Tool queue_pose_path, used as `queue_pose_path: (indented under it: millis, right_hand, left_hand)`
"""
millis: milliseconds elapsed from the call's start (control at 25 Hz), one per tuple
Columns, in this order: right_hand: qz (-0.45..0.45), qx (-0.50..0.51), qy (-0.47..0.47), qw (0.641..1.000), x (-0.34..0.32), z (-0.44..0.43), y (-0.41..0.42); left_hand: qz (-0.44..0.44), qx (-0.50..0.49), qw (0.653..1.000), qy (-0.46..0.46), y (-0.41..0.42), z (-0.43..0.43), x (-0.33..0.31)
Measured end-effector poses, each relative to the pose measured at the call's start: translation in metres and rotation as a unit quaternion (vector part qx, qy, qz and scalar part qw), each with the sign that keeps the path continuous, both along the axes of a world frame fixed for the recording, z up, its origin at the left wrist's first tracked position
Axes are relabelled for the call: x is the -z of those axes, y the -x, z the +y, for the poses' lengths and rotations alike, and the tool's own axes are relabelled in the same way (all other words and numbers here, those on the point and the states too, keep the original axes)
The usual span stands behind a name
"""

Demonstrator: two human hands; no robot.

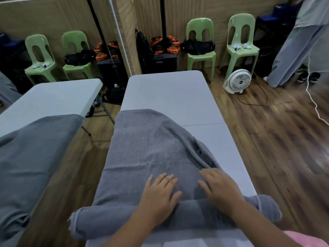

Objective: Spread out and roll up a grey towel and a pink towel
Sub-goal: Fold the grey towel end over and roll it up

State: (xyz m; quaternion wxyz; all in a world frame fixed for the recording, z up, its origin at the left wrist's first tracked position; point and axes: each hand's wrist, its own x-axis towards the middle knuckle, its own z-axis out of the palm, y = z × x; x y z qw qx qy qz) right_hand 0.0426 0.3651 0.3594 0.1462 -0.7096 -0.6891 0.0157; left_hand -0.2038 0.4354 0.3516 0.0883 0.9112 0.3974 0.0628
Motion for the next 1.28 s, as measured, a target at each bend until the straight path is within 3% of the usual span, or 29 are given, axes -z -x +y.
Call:
queue_pose_path:
  millis: [320,520,600,720,880,960,1040,1120,1280]
  right_hand:
    - [0.082,0.131,0.143,0.978,-0.026,0.132,-0.08]
    - [0.096,0.136,0.207,0.964,-0.005,0.162,-0.068]
    - [0.091,0.129,0.2,0.967,0.002,0.163,-0.062]
    - [0.155,0.147,0.126,0.969,-0.002,0.152,-0.061]
    - [0.208,0.138,0.063,0.966,-0.008,0.103,-0.048]
    - [0.197,0.102,0.091,0.971,-0.002,0.08,-0.036]
    - [0.187,0.092,0.097,0.973,0.007,0.071,-0.027]
    - [0.188,0.12,0.081,0.971,0.011,0.074,-0.025]
    - [0.223,0.165,0.104,0.955,0.007,0.084,-0.029]
  left_hand:
    - [0.081,0.032,0.994,-0.064,-0.134,0.172,-0.049]
    - [0.252,0.119,0.96,-0.038,-0.175,0.228,-0.038]
    - [0.282,0.143,0.948,-0.048,-0.174,0.233,-0.031]
    - [0.241,0.162,0.953,-0.087,-0.157,0.236,-0.032]
    - [0.044,0.24,0.965,-0.092,-0.097,0.21,-0.019]
    - [0.049,0.24,0.97,0.002,-0.069,0.189,-0.011]
    - [0.039,0.174,0.98,0.091,-0.056,0.18,-0.007]
    - [0.019,0.112,0.989,0.094,-0.06,0.185,-0.006]
    - [0.163,0.097,0.98,0.068,-0.077,0.187,-0.018]
